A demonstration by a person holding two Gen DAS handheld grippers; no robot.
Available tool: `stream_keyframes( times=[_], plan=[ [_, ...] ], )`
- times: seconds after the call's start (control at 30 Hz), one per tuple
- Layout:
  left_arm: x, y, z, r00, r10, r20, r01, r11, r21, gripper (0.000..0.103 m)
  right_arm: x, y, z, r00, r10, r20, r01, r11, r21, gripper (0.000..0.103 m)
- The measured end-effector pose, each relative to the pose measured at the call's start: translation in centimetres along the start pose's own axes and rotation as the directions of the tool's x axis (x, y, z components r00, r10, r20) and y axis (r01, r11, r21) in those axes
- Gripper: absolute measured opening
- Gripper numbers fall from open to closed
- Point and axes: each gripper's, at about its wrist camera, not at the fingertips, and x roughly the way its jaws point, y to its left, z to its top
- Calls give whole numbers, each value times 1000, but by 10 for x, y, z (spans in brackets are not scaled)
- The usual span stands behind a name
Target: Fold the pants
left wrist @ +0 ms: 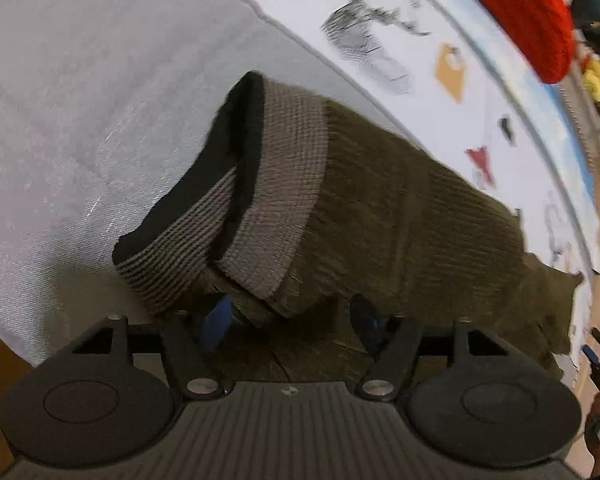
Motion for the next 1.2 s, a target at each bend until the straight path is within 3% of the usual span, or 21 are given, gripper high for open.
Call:
stream_keyframes(
  times=[0.3,0.47,0.57,0.67,0.7,0.73,0.77,0.8,1.0,1.2],
  plan=[
    [9,1,25,1000,-2,25,4,997,-82,72,54,-10,23,998,58,-20,-55,991,124,46],
    [-8,3,34,991,52,122,-40,994,-103,69,83,-6,31,994,110,-17,-105,980,167,46],
    [-14,-1,36,988,49,145,-38,996,-75,54,100,0,32,992,126,-25,-119,975,186,46],
    [-17,-13,35,984,64,168,-66,998,5,26,117,6,28,993,110,-44,-101,980,170,46],
    [-19,-16,35,982,73,176,-79,997,24,24,120,8,27,994,94,-48,-85,983,163,44],
    [-21,-19,34,980,84,182,-91,995,34,17,123,8,26,996,79,-44,-71,985,158,29],
    [-22,-21,34,977,95,190,-106,993,46,17,122,8,26,996,78,-39,-71,985,158,11],
    [-24,-22,34,976,94,194,-106,993,51,16,121,7,26,997,78,-30,-72,984,161,6],
    [-34,-25,33,973,64,219,-82,994,73,15,78,1,31,990,126,59,-132,983,125,3],
    [-53,-29,24,965,31,261,-61,992,106,14,1,-28,25,977,181,115,-192,977,97,3]
  ],
)
